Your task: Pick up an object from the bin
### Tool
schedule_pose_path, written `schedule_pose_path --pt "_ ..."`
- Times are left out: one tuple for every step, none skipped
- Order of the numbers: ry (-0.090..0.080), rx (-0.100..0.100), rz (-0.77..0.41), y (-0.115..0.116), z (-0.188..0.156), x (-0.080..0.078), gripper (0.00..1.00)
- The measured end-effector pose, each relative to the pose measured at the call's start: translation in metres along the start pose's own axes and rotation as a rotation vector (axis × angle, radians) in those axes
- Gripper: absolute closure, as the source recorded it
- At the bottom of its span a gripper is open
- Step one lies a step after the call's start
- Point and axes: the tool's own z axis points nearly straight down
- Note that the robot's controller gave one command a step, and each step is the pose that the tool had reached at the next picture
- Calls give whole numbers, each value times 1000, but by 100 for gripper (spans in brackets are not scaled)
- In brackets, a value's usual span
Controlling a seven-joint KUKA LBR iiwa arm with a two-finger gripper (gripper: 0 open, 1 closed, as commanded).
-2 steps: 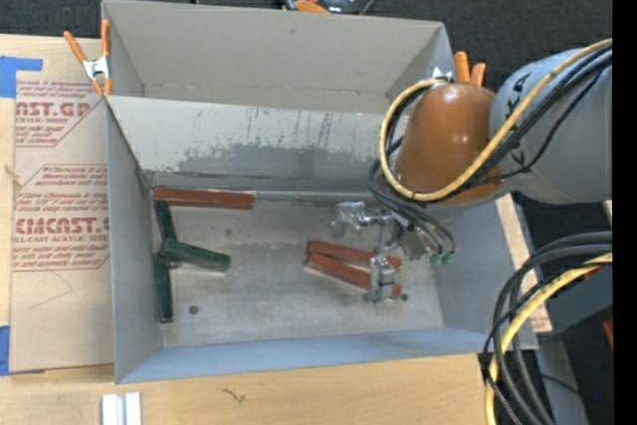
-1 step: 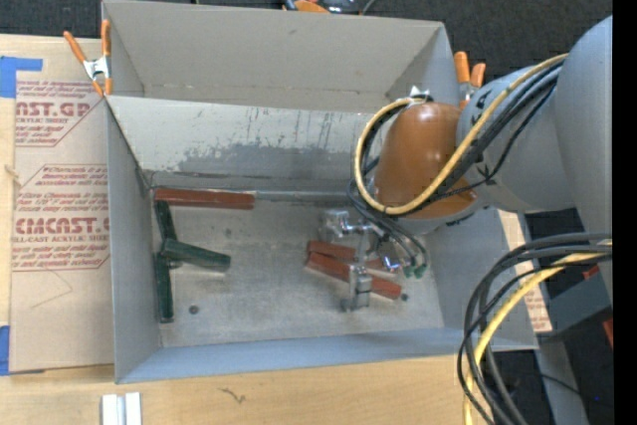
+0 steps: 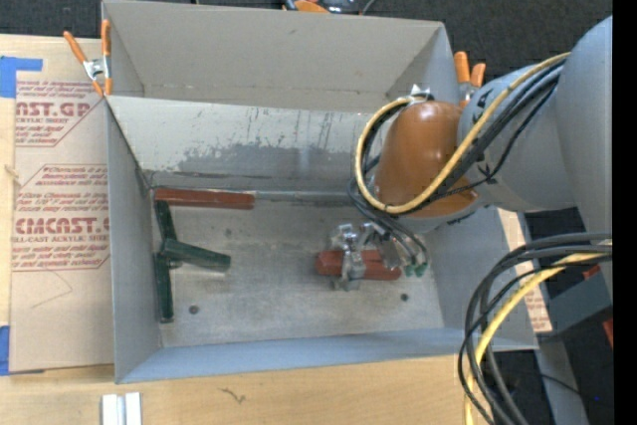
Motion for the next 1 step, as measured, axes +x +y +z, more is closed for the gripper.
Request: schedule_pose_path --pt "-8 2 132 -10 -170 22 100"
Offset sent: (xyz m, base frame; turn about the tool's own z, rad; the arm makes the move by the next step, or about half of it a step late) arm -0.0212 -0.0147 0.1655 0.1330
